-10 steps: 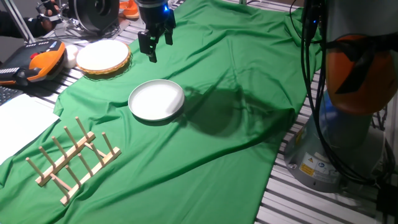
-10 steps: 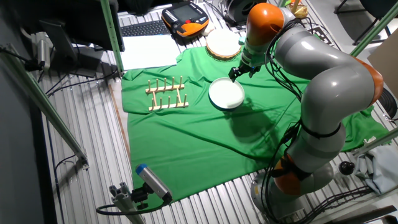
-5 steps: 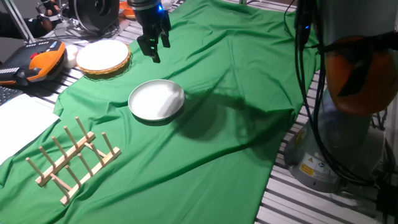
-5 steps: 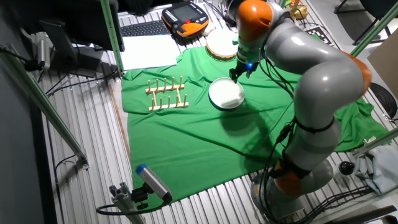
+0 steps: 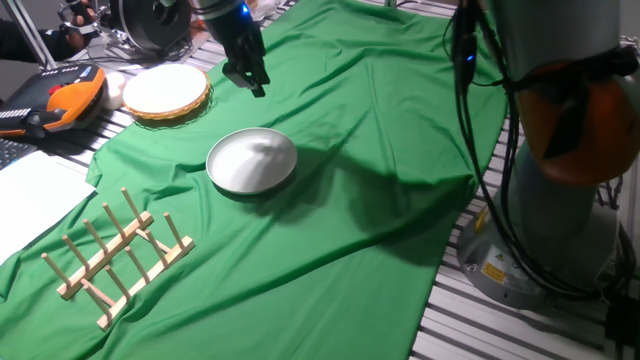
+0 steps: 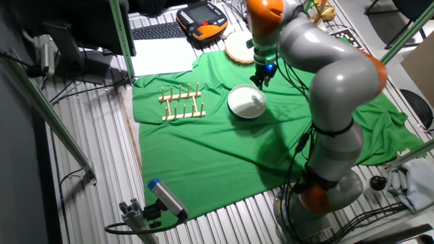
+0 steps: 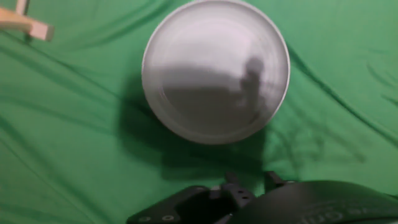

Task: Put the dish on the dish rack

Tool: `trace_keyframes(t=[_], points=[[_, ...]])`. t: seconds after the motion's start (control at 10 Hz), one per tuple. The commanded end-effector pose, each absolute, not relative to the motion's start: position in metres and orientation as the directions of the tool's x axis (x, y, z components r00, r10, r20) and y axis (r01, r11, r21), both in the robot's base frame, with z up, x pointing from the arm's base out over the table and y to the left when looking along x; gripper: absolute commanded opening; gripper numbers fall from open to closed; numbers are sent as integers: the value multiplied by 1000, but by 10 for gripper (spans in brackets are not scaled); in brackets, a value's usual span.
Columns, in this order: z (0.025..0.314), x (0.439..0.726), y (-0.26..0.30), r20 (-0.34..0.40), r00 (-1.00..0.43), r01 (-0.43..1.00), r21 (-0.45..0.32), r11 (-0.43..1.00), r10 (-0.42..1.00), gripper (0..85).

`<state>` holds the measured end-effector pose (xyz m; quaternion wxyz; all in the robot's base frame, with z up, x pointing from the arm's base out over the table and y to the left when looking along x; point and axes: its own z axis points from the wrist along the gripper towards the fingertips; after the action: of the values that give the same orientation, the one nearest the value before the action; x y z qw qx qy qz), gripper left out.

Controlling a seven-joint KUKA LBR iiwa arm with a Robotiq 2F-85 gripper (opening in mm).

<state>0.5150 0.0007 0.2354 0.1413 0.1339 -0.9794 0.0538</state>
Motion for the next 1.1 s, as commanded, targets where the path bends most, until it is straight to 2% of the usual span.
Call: trace_keyframes(t=[0.0,0.8,0.9,1.0], points=[[236,515,1,292,-924,-278,-68,958,-247,0],[236,515,1,285,-926,-277,-64,959,-248,0],[236,515,1,243,-938,-268,-60,962,-246,0],[236,515,1,191,-954,-239,-20,971,-231,0]])
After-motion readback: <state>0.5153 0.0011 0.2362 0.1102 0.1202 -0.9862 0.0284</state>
